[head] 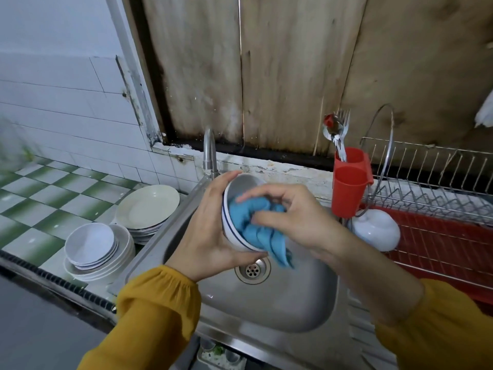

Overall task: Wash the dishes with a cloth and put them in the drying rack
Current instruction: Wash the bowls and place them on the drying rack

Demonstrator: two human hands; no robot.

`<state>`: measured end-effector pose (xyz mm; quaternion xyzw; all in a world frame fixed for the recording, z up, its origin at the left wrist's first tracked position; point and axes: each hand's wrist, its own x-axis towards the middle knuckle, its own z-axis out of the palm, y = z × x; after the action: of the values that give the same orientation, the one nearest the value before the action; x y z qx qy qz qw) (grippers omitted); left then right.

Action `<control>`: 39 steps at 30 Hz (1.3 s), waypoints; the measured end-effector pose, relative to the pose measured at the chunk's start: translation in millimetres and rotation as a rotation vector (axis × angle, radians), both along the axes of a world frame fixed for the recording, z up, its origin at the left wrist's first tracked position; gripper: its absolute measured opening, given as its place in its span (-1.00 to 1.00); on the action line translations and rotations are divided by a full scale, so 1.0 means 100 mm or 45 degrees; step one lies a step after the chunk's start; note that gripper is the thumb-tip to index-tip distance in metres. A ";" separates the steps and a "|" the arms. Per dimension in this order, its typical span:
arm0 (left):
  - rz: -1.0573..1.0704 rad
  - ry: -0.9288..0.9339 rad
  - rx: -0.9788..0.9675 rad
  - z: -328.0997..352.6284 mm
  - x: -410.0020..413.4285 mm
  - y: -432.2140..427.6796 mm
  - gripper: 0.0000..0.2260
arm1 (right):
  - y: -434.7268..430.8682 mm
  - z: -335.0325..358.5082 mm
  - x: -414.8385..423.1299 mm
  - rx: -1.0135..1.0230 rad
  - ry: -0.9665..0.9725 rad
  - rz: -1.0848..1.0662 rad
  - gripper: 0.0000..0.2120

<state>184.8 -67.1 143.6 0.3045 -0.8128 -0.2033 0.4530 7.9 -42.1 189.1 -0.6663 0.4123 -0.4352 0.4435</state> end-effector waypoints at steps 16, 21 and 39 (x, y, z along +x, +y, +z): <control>0.018 -0.007 0.007 -0.04 -0.05 -0.02 0.03 | -0.01 -0.05 0.10 -0.194 0.222 -0.066 -0.54; -0.026 0.039 0.060 -0.08 -0.10 0.00 0.01 | -0.11 -0.03 -0.01 -0.219 -0.010 -0.423 -0.55; -0.189 0.097 0.463 -0.25 -0.20 -0.03 0.10 | 0.02 -0.11 -0.37 -0.195 0.278 -0.161 -0.57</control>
<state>165.0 -70.1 118.6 0.3126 -0.7652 -0.3911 0.4046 -29.4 -40.0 178.3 -0.7142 0.4650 -0.4173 0.3156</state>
